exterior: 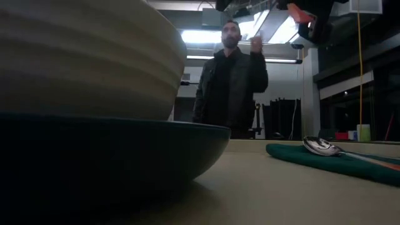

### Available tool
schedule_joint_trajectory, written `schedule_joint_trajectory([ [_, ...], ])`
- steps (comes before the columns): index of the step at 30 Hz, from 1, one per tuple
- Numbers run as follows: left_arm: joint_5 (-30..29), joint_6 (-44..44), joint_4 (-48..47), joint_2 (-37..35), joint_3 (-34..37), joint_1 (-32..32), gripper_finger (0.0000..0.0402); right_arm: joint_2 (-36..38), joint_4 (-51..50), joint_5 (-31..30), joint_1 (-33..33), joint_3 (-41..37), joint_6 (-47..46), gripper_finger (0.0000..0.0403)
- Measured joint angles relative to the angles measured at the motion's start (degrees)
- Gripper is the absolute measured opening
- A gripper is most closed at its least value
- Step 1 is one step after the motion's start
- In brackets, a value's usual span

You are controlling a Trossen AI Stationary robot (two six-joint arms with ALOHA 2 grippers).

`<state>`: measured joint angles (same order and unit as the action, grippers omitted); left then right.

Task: Set up tray
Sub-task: Put the orange fork on the green napkin to the left of the orange spoon

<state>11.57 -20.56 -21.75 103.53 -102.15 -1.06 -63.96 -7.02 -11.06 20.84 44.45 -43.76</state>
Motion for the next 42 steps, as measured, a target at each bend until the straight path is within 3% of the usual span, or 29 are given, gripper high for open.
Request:
schedule_joint_trajectory([
  [10,-2.7,0.4,-1.5,-0.2,0.0,-0.1,0.0089,0.0,0.3,0.3,0.0,0.0,0.1,0.001],
  [20,-3.3,3.6,-1.1,-0.2,0.0,-0.1,0.0008,0.0,0.8,0.9,0.0,0.0,-1.2,0.001],
  [42,-3.5,3.9,-5.4,-2.7,0.1,-0.4,0.0002,1.6,-1.7,2.4,0.0,0.1,-4.1,0.0115],
])
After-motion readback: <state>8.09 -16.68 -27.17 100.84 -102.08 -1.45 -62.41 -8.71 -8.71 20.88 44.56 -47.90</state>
